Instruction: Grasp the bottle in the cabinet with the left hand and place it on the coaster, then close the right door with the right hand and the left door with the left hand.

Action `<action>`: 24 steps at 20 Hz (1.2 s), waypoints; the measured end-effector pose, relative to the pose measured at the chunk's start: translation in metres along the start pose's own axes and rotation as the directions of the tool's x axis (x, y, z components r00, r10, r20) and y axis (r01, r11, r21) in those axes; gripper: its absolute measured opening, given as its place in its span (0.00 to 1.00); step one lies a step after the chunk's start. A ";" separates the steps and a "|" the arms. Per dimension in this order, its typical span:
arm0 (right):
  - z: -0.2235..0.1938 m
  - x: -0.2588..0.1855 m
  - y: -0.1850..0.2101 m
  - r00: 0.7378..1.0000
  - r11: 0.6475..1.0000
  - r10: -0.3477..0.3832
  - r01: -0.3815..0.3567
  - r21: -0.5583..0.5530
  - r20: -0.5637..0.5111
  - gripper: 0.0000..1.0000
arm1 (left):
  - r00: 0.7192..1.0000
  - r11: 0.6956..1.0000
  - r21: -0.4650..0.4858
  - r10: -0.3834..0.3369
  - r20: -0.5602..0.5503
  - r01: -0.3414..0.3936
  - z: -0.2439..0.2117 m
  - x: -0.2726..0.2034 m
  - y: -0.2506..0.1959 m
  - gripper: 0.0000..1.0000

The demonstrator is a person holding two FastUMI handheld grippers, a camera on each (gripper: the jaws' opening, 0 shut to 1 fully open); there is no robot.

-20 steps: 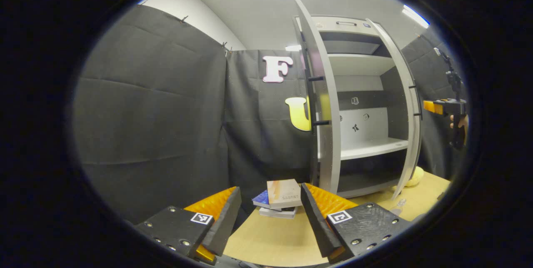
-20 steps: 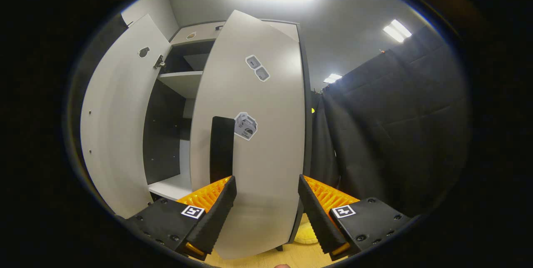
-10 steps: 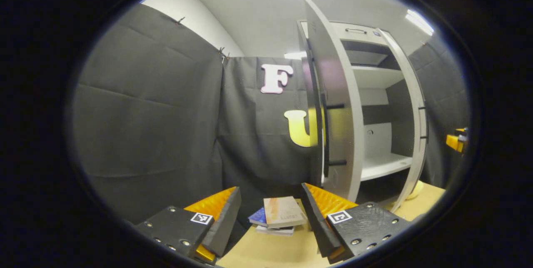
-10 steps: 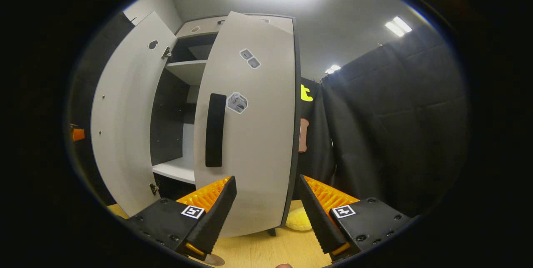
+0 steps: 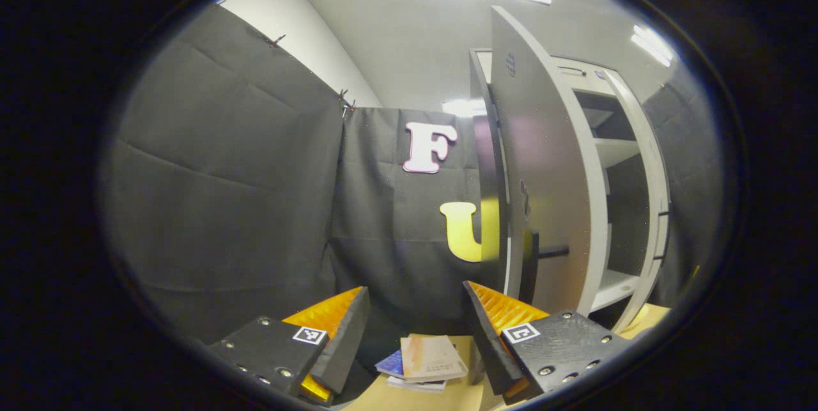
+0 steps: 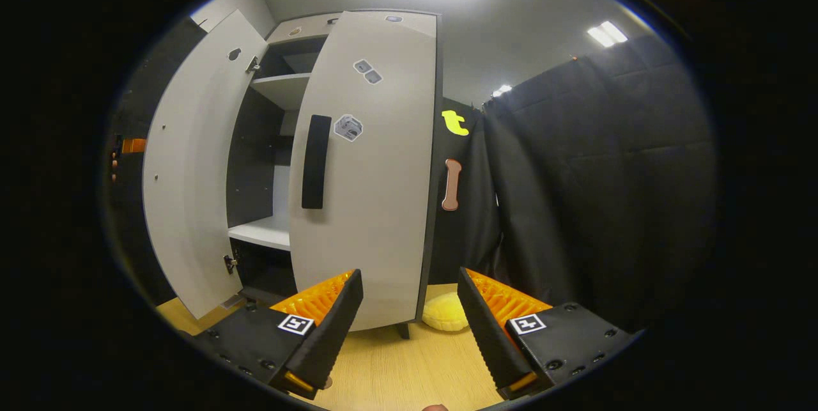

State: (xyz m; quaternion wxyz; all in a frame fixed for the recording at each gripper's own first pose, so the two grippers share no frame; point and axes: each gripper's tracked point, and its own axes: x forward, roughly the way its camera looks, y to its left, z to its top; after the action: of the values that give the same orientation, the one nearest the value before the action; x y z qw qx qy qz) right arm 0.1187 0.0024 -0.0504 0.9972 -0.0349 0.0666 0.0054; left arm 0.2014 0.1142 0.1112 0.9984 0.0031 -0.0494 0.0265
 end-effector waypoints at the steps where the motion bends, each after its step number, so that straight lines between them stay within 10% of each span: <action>1: 0.000 -0.001 -0.002 1.000 1.000 -0.004 0.004 0.002 0.001 0.95 | 1.000 1.000 -0.005 -0.004 -0.003 0.004 0.001 0.004 -0.001 0.87; 24: -0.020 -0.025 -0.019 0.999 1.000 -0.008 0.008 -0.007 -0.040 0.95 | 0.999 0.999 -0.002 -0.037 0.030 0.038 0.012 0.002 -0.062 0.84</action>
State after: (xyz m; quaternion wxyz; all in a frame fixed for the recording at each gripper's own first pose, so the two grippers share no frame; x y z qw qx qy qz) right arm 0.0914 -0.0181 -0.0652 0.9955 -0.0385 0.0866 0.0010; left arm 0.2052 0.0521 0.1231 0.9979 0.0030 -0.0646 0.0076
